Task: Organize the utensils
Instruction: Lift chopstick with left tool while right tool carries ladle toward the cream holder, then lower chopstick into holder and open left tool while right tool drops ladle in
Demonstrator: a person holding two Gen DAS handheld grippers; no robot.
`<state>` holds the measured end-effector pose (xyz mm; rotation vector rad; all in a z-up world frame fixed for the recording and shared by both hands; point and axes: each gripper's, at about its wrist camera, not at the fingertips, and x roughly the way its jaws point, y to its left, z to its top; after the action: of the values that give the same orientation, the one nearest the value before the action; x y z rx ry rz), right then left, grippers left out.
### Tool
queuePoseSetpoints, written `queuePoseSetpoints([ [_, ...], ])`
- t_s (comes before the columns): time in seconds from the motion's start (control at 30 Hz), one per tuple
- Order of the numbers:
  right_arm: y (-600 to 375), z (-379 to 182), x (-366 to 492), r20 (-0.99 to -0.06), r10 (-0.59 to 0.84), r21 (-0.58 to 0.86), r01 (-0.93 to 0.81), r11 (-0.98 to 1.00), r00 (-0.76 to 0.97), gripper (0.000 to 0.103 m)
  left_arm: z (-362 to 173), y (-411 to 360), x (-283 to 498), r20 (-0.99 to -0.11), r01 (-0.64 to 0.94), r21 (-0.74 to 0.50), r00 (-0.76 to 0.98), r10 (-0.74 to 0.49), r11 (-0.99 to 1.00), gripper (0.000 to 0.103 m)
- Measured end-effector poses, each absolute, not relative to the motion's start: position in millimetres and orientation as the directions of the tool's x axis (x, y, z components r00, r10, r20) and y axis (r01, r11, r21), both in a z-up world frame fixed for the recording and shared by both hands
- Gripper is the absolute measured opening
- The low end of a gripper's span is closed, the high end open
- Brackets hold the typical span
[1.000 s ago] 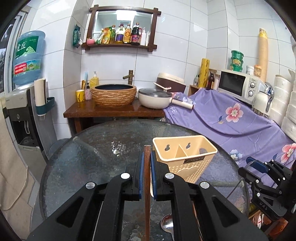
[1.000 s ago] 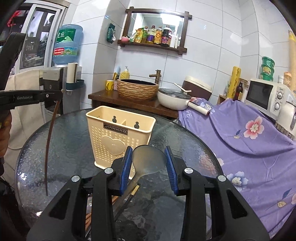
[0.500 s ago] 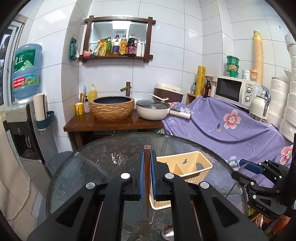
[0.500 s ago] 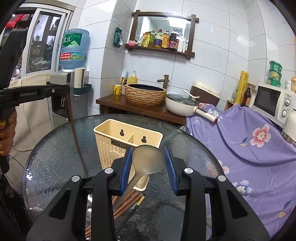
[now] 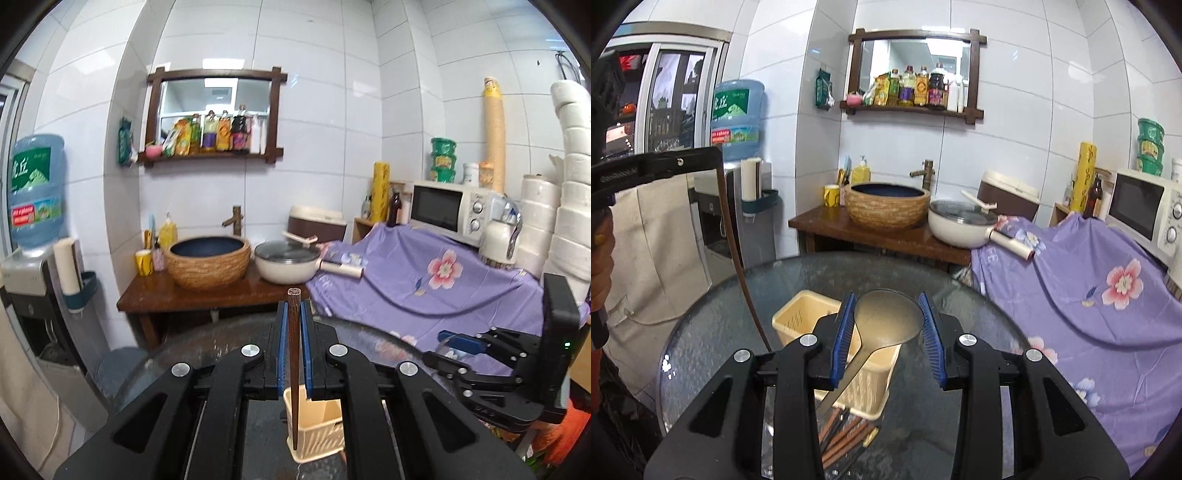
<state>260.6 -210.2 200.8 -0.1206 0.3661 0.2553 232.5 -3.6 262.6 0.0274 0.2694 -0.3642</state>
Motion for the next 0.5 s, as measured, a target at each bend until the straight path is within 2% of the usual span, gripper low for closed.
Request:
queuePoseSetpoints([
  [0.17, -211.2, 238.9, 278.9, -0.324, 0.207, -0.076, -0.243, 0.967, 0.923, 0.036, 304.7, -11.1, 234.3, -0.206, 0.358, -0.001, 0.914, -0.35, 0.934, 0.007],
  [0.27, -208.5, 251.3, 293.4, -0.308, 0.176, -0.092, -0.213, 0.973, 0.935, 0.036, 317.9, -18.8, 242.3, -0.202, 0.371, -0.016, 0.908, -0.367, 0.928, 0.007],
  [0.5, -198.9, 223.0, 323.2, -0.336, 0.115, -0.142, -0.171, 0.975, 0.935, 0.036, 291.6, -36.1, 270.9, -0.257, 0.364, -0.044, 0.896, -0.363, 0.93, 0.007],
])
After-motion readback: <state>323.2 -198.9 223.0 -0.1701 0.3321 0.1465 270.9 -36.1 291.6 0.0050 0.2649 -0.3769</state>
